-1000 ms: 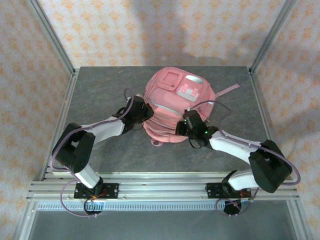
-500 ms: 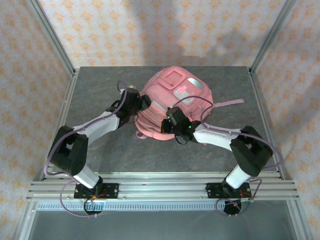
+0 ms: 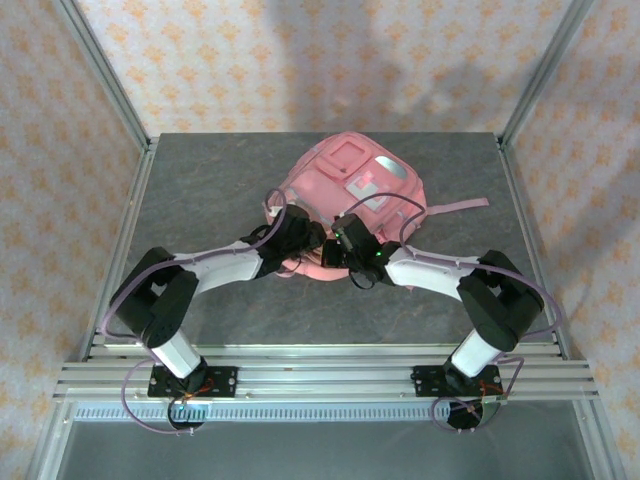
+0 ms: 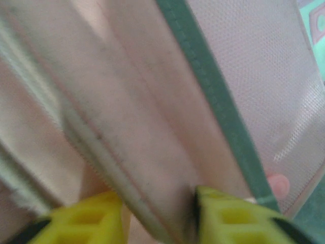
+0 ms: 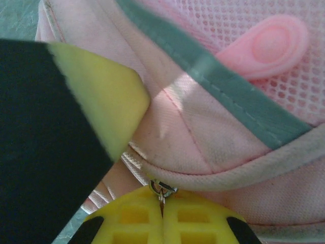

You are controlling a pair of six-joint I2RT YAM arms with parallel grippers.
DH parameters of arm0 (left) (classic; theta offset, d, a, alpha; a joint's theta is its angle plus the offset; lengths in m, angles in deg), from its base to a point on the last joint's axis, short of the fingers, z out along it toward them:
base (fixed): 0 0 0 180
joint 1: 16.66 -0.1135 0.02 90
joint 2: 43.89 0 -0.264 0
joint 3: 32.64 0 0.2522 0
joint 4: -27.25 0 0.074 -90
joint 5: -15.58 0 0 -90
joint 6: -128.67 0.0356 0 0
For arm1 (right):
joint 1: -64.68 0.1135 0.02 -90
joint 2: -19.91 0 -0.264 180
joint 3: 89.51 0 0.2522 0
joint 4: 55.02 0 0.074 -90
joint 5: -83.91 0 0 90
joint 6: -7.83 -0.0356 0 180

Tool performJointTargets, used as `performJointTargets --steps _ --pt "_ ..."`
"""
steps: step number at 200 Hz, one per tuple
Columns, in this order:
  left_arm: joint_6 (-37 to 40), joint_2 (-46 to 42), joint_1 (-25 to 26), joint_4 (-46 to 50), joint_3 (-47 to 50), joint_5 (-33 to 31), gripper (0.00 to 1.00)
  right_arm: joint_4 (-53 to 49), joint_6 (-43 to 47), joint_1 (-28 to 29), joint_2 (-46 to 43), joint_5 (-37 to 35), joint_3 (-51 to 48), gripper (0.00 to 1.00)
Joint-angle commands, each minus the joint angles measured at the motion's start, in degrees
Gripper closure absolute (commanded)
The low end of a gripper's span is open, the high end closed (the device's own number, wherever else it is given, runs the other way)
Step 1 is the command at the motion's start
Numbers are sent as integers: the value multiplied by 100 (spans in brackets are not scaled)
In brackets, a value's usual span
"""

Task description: Pack the student bag

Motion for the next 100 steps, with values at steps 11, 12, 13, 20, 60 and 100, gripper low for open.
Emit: performJointTargets --steps 11,12,13,20,60,100 --pt "32 181 40 -157 -229 -241 99 21 25 40 -70 -28 88 100" --pt "33 181 40 -157 -224 -239 100 13 28 40 -73 -42 85 100" --pt "34 181 40 -157 -227 -238 100 4 34 36 -78 -50 84 100" --pt "38 168 31 -151 -210 -228 100 -52 72 40 -98 -117 79 100" --pt "47 -6 -93 -192 66 -193 100 -305 214 -245 -349 -261 -45 100" --pt "140 -235 -272 -161 236 -171 100 -708 398 -900 -595 -454 -197 100"
